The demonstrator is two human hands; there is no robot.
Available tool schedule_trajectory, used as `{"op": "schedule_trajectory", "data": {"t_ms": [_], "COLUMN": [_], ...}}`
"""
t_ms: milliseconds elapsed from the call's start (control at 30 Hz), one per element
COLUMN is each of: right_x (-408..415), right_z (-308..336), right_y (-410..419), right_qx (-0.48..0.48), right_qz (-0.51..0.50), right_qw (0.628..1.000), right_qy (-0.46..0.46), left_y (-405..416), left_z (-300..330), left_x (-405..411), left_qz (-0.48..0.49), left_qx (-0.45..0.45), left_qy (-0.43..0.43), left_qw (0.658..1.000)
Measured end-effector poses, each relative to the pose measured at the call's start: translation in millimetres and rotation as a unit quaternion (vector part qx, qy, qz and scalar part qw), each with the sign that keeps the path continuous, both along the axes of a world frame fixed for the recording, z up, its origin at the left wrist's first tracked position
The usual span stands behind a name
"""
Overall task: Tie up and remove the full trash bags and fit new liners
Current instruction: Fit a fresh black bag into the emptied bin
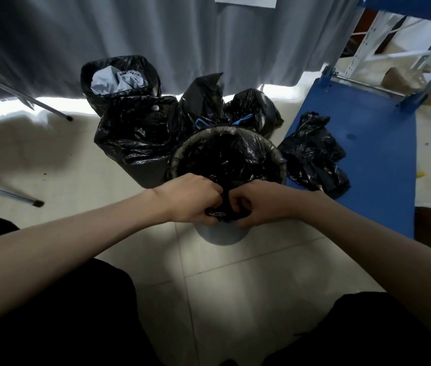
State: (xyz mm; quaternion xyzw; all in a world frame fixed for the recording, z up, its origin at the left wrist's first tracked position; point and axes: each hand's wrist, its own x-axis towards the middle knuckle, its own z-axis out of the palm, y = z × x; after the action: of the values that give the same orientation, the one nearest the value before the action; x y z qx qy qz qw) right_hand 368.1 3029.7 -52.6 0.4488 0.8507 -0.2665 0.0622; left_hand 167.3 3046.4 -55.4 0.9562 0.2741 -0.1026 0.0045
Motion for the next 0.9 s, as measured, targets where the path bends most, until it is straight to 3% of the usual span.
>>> {"op": "schedule_trajectory", "data": {"t_ms": [300,400,533,667,767,900], "right_x": [12.4,24.3,38.4,51.5,56.0,55.5], "right_z": [-36.2,-27.2,-14.5,-33.8,-47.8,-46.4], "right_y": [-13.4,-7.4,-2.5,-3.7,-1.7,1.4], "right_qx": [0.247,0.208,0.160,0.248,0.237,0.073], "right_qz": [0.027,0.009,-0.095,-0.188,-0.297,-0.492], "right_qw": [0.964,0.975,0.981,0.948,0.912,0.821], "right_qy": [-0.098,-0.078,0.062,0.064,0.155,0.282], "left_y": [-7.4,-3.2,1.3,-3.4,-5.4,-8.0], "left_z": [-14.8,-9.9,-1.2,-5.1,-9.3,-5.5], "left_x": [12.5,14.0,19.3,35.1,46.9,63.2], "left_qz": [-0.001,0.012,0.066,0.051,0.027,0.015], "left_qx": [0.099,0.086,0.003,-0.018,0.001,0.018], "left_qy": [0.044,0.033,-0.032,-0.052,-0.069,-0.071], "left_qw": [0.994,0.996,0.997,0.997,0.997,0.997]}}
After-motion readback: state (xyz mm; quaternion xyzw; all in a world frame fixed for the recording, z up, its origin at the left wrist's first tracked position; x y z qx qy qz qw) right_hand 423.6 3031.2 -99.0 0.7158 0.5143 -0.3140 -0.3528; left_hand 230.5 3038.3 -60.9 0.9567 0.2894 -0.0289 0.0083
